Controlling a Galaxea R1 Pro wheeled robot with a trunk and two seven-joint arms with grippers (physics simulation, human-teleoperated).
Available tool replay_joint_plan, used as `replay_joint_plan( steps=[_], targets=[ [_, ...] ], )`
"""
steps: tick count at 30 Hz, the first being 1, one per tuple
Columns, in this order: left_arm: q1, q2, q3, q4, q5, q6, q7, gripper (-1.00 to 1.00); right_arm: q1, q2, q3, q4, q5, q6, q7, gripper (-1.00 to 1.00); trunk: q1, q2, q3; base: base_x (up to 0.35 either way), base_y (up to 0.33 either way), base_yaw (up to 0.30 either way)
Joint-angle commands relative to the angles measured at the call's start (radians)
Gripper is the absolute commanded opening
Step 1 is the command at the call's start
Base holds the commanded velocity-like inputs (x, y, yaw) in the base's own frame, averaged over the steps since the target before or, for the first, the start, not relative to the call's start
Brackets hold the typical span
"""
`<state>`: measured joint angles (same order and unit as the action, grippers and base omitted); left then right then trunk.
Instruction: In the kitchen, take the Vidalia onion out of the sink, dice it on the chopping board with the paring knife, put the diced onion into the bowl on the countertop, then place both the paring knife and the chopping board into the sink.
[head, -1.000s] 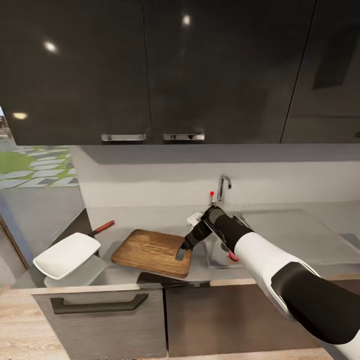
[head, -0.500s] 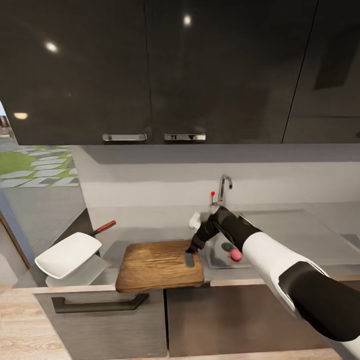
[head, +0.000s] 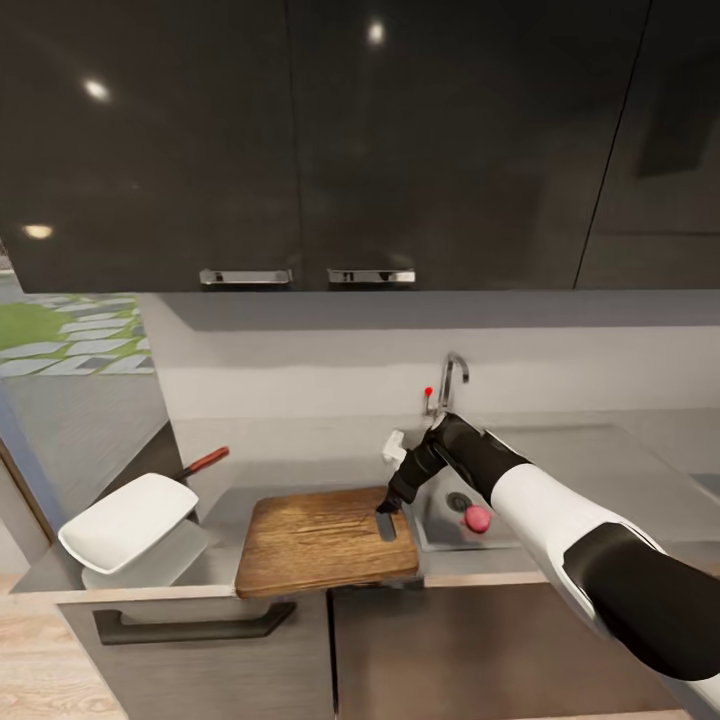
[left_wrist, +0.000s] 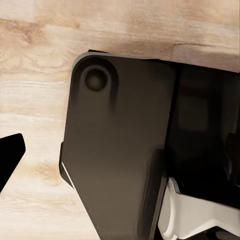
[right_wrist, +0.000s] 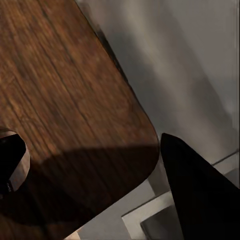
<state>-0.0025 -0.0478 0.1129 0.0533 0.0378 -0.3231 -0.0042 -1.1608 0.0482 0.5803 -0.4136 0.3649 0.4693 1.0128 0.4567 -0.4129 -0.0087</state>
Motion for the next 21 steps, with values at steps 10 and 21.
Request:
replay_joint_plan(
  steps=[10,21],
  targets=[
    [-0.001,0.000,-0.001,0.005,0.004,-0.005,0.002,1.00,0.000,-0.001,-0.005,0.009,0.005,0.008,-0.001,-1.00,0.001,-0.001,-0.001,0.236,0.135,0.000],
    [-0.001,0.013,-0.001,0.011,0.005,-0.004,0.008,1.00,0.000,-0.001,-0.012,0.010,-0.009,-0.028,-0.036,-1.00,0.001,-0.001,-0.003,0.008,0.006,0.000]
  ],
)
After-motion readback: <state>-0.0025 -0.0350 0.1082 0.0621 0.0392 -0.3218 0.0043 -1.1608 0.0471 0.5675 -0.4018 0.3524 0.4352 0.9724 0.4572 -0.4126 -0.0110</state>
